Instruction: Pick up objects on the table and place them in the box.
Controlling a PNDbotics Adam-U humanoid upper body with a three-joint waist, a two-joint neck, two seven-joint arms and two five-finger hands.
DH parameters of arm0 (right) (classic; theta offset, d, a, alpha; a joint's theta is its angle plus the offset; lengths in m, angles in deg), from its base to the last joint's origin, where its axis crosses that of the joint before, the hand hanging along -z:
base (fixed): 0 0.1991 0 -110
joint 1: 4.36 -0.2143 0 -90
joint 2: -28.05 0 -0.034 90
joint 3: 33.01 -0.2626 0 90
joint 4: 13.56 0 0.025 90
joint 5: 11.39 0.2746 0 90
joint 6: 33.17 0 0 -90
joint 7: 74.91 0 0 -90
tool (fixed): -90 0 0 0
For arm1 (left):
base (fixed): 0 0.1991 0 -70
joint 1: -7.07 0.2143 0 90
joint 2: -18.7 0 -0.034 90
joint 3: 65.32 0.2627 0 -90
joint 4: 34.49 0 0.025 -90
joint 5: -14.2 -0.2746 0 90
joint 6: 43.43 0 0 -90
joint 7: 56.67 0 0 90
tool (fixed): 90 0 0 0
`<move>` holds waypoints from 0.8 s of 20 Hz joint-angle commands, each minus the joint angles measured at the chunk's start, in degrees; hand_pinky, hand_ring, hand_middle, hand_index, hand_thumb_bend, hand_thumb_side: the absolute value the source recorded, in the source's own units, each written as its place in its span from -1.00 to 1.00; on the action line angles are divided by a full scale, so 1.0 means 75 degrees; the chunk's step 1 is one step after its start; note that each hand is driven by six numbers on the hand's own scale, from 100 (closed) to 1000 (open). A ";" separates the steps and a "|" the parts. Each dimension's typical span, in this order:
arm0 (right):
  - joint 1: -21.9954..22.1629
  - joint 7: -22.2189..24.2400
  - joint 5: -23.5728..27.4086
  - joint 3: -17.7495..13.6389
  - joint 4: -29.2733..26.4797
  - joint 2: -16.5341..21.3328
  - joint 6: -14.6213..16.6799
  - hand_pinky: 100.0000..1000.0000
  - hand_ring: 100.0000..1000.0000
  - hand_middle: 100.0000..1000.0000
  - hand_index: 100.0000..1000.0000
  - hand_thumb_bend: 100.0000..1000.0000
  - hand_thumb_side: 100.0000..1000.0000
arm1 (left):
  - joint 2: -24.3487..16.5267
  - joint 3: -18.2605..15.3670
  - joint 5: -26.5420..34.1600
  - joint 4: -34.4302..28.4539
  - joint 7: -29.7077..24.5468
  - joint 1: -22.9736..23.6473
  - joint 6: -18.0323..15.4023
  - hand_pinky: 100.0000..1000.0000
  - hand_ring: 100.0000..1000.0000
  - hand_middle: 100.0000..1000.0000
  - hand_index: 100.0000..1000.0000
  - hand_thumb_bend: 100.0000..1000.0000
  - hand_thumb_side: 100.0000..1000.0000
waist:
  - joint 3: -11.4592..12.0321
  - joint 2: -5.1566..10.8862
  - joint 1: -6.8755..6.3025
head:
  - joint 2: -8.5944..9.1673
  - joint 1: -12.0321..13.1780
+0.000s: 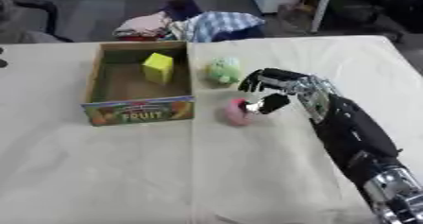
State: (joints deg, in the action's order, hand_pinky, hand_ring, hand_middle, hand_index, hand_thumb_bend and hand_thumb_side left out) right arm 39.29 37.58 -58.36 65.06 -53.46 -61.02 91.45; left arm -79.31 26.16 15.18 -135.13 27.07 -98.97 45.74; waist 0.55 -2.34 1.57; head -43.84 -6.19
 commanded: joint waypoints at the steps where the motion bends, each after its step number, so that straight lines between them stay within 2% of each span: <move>1: -0.0094 -0.0023 -0.0060 0.0045 -0.0244 0.0133 0.0168 0.32 0.37 0.02 0.20 -0.73 -0.17 | -0.0066 -0.0108 0.0041 -0.0108 0.0017 -0.0043 0.0008 0.66 0.26 0.27 0.66 -0.35 0.40 | -0.0002 0.0089 -0.0009 | -0.0037 0.0002; 3: -0.0054 0.0048 0.0004 0.0095 -0.0325 0.0170 0.0238 0.31 0.32 -0.08 -0.09 -0.77 -0.30 | -0.0057 -0.0109 0.0043 -0.0106 0.0015 -0.0029 0.0009 0.66 0.26 0.27 0.66 -0.35 0.41 | -0.0005 0.0088 -0.0011 | -0.0037 0.0007; 5: 0.0000 0.0071 0.0113 0.0119 -0.0429 0.0208 0.0288 0.28 0.26 -0.13 -0.28 -0.82 -0.51 | -0.0047 -0.0112 0.0043 -0.0098 0.0016 -0.0012 0.0014 0.66 0.26 0.27 0.66 -0.36 0.42 | -0.0010 0.0085 -0.0012 | -0.0037 0.0010; 7: 0.0067 -0.0013 0.0267 0.0121 -0.0544 0.0241 0.0301 0.27 0.22 -0.17 -0.38 -0.87 -0.63 | -0.0036 -0.0112 0.0045 -0.0089 0.0016 0.0006 0.0016 0.66 0.26 0.27 0.66 -0.36 0.42 | -0.0014 0.0083 -0.0014 | -0.0037 0.0014; 8: 0.0094 -0.0068 0.0342 0.0129 -0.0600 0.0257 0.0302 0.25 0.17 -0.21 -0.50 -0.92 -0.77 | -0.0034 -0.0111 0.0046 -0.0085 0.0014 0.0013 0.0018 0.66 0.26 0.27 0.66 -0.36 0.42 | -0.0015 0.0084 -0.0015 | -0.0037 0.0016; 10: 0.0128 -0.0166 0.0464 0.0161 -0.0721 0.0297 0.0310 0.24 0.14 -0.23 -0.54 -0.94 -0.84 | -0.0030 -0.0111 0.0049 -0.0079 0.0011 0.0020 0.0017 0.66 0.26 0.27 0.66 -0.37 0.43 | -0.0015 0.0087 -0.0017 | -0.0037 0.0022; 13: 0.0143 -0.0261 0.0690 0.0185 -0.0914 0.0340 0.0301 0.23 0.12 -0.25 -0.55 -0.97 -0.88 | -0.0028 -0.0111 0.0058 -0.0077 0.0006 0.0026 0.0017 0.66 0.26 0.27 0.66 -0.37 0.43 | -0.0019 0.0096 -0.0016 | -0.0037 0.0021; 15: 0.0142 -0.0224 0.0849 0.0212 -0.1060 0.0372 0.0278 0.26 0.18 -0.14 -0.25 -0.88 -0.78 | -0.0023 -0.0112 0.0066 -0.0071 0.0004 0.0030 0.0021 0.66 0.26 0.27 0.66 -0.37 0.43 | -0.0020 0.0102 -0.0013 | -0.0037 0.0022; 16: 0.0145 -0.0153 0.0915 0.0231 -0.1135 0.0390 0.0261 0.29 0.25 -0.04 0.06 -0.82 -0.62 | -0.0022 -0.0109 0.0071 -0.0067 0.0000 0.0032 0.0022 0.66 0.26 0.27 0.66 -0.37 0.44 | -0.0020 0.0104 -0.0011 | -0.0037 0.0025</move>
State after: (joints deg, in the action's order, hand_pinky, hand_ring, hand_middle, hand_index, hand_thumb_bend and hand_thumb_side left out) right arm 41.31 36.37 -52.56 66.79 -60.22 -60.09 93.51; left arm -78.91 26.01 15.24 -135.10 27.09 -98.14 45.87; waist 0.43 -2.32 1.56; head -43.84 -6.12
